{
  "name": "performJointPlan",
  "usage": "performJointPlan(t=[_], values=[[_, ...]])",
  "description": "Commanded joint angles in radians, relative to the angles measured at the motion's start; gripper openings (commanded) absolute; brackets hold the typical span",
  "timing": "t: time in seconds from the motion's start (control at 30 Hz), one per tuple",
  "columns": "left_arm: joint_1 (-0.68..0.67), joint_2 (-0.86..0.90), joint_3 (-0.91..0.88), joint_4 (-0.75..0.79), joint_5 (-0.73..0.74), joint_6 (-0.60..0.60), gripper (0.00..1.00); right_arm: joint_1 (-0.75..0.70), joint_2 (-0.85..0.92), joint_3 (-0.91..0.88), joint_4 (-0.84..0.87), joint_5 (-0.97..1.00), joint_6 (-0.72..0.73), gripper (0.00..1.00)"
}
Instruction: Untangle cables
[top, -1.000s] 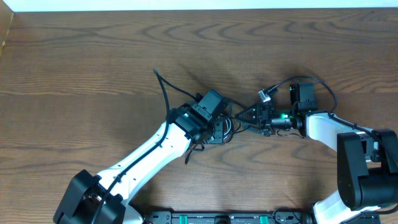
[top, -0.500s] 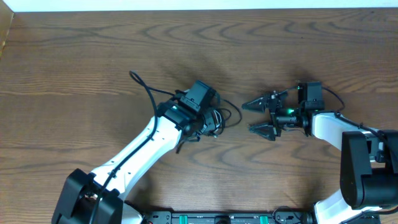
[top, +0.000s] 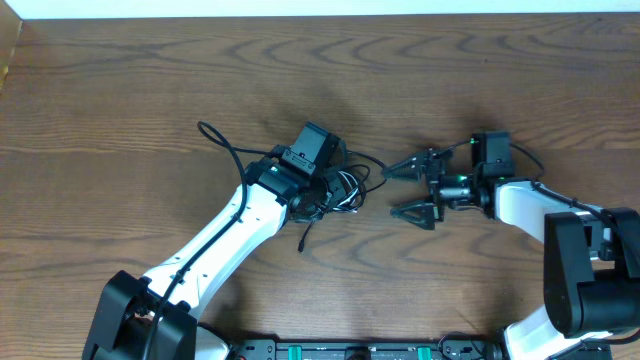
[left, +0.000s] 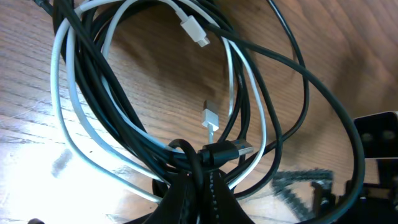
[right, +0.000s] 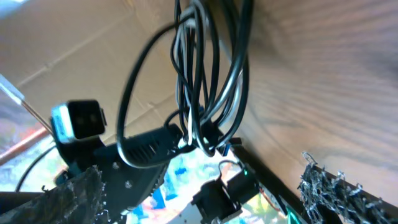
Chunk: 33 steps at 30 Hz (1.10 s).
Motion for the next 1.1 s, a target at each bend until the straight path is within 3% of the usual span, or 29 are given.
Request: performJointPlan(t=[0.0, 0.37, 0.6, 0.93, 1.07], values=[[0.003, -0.009, 0.008, 0.008, 0.007, -0.025, 0.08, 0.053, 0.005, -0.005, 0.035, -0.047, 0.068, 0.99], [0.003, -0.009, 0.008, 0.018, 0.046, -0.097, 0.08, 0.188, 0.005, -0.005, 0.383, 0.026, 0.355, 0.96], [0.003, -0.009, 0.008, 0.045, 0.086, -0.144, 0.08, 0.252, 0.005, -0.005, 0.383, 0.105, 0.407, 0.90], [0.003, -0.009, 0.008, 0.070, 0.082, -0.104, 0.07, 0.296, 0.005, -0.005, 0.346, 0.182, 0.439, 0.89], [0.003, -0.009, 0.008, 0.067, 0.097, -0.091, 0.07, 0.295, 0.005, -0.006, 0.301, 0.234, 0.414, 0.74]])
